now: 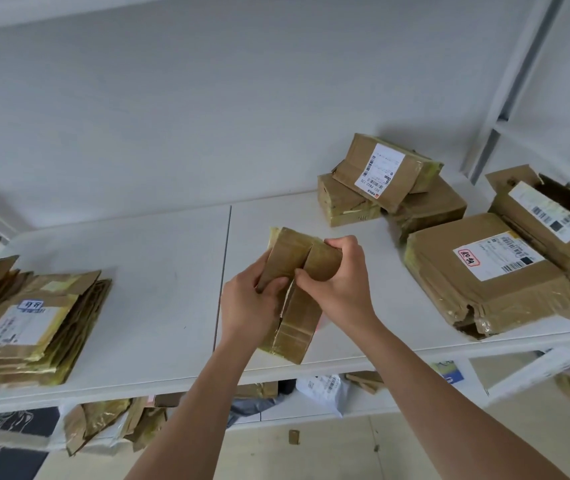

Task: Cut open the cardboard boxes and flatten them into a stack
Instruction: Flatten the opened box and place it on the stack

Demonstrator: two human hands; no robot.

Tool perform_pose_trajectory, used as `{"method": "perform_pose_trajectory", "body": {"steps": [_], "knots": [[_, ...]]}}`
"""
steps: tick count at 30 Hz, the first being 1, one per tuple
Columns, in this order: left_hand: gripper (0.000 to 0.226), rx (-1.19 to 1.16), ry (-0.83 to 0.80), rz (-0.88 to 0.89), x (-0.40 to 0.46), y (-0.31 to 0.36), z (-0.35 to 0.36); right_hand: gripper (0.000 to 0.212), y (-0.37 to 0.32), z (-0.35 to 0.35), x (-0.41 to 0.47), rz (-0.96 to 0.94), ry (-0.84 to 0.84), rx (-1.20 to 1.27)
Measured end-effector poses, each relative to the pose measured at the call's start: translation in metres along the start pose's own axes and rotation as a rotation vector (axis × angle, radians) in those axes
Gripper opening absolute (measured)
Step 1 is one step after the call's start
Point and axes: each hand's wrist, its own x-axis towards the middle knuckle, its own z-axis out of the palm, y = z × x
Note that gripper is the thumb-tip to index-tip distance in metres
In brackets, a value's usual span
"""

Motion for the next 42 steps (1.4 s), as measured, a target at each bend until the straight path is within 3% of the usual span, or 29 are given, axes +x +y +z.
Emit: {"method": "perform_pose_trajectory", "body": {"steps": [5,11,16,21,24,27,29,32,35,39,42], "knots": [[0.041,0.008,0.018,0.013,0.001,-0.005,-0.002,0.058,-0.005,-0.010,0.002,0.084,-0.164,0.082],[0.037,-0.128,0.023,-0.102,0.015,-0.020,-0.021,0.065,-0.005,-0.026,0.007,0.139,-0.414,0.330],[0.035,-0.201,-0.041,-0.119,0.019,-0.027,-0.031,0.079,0.012,-0.030,0.010,0.116,-0.365,0.320],[0.039,-0.180,-0.054,-0.096,0.020,-0.031,-0.032,0.082,0.008,-0.020,0.016,-0.260,-0.263,-0.107],[0.040,-0.106,-0.064,-0.064,0.018,-0.030,-0.030,0.090,-0.003,-0.008,0.013,-0.268,-0.343,-0.166],[0.042,-0.024,-0.068,-0.049,0.014,-0.027,-0.026,0.075,-0.004,0.003,0.009,-0.231,-0.328,-0.129],[0.057,0.023,-0.083,-0.064,0.011,-0.025,-0.023,0.062,-0.003,0.009,0.011,-0.231,-0.277,-0.086],[0.081,0.080,-0.072,-0.094,0.006,-0.022,-0.019,0.058,-0.002,0.017,0.015,-0.233,-0.190,-0.121],[0.067,0.083,-0.014,-0.067,0.001,-0.021,-0.017,0.054,-0.002,0.020,0.020,-0.257,-0.140,-0.156],[0.053,-0.070,-0.052,-0.109,-0.004,-0.021,-0.024,0.054,0.001,0.016,0.024,-0.275,-0.100,-0.200],[0.022,-0.312,-0.154,-0.186,-0.004,-0.015,-0.040,0.056,0.007,0.010,0.025,-0.236,-0.076,-0.242]]}}
